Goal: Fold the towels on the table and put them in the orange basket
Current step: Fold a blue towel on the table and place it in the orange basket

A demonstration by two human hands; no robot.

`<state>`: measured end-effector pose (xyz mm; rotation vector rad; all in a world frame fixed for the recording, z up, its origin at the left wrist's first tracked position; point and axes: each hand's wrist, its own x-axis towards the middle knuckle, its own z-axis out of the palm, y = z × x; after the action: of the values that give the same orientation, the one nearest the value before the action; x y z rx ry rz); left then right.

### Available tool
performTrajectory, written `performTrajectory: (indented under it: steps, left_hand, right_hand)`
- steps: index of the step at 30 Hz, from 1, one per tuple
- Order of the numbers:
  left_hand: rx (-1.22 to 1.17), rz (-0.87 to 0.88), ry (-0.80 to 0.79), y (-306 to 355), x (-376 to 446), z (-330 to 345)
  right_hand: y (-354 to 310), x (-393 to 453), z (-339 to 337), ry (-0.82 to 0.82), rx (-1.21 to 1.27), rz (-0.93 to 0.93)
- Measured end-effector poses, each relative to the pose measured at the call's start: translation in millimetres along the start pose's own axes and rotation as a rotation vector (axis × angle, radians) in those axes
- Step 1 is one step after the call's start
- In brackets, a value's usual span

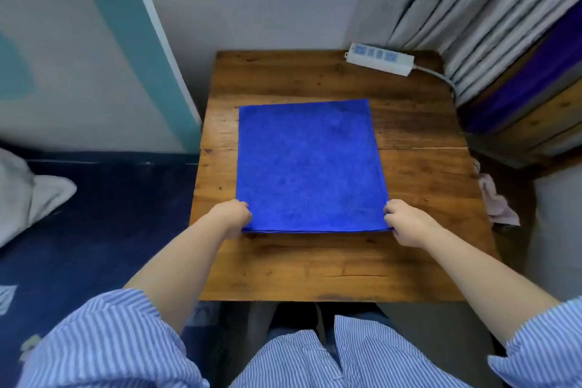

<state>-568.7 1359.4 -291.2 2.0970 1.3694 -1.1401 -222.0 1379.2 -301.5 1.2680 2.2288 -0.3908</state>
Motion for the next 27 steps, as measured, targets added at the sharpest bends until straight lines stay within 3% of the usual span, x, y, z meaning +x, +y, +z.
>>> performTrajectory:
  steps: [8,17,27]
  left_hand:
    - [-0.062,0.045,0.181,9.5,4.5,46.1]
    - [-0.246,0.057,-0.014,-10.2,16.9,30.0]
    - [-0.431,-0.227,0.407,-28.2,90.5,-64.0]
  right_hand:
    - [-18.0,4.9,20.4,-0.095,-0.091,-0.01]
    - [-9.9,23.3,-12.1,-0.285,-0.062,-0.012]
    - [-13.9,143.0,-59.2,0.181,0.135,-0.061]
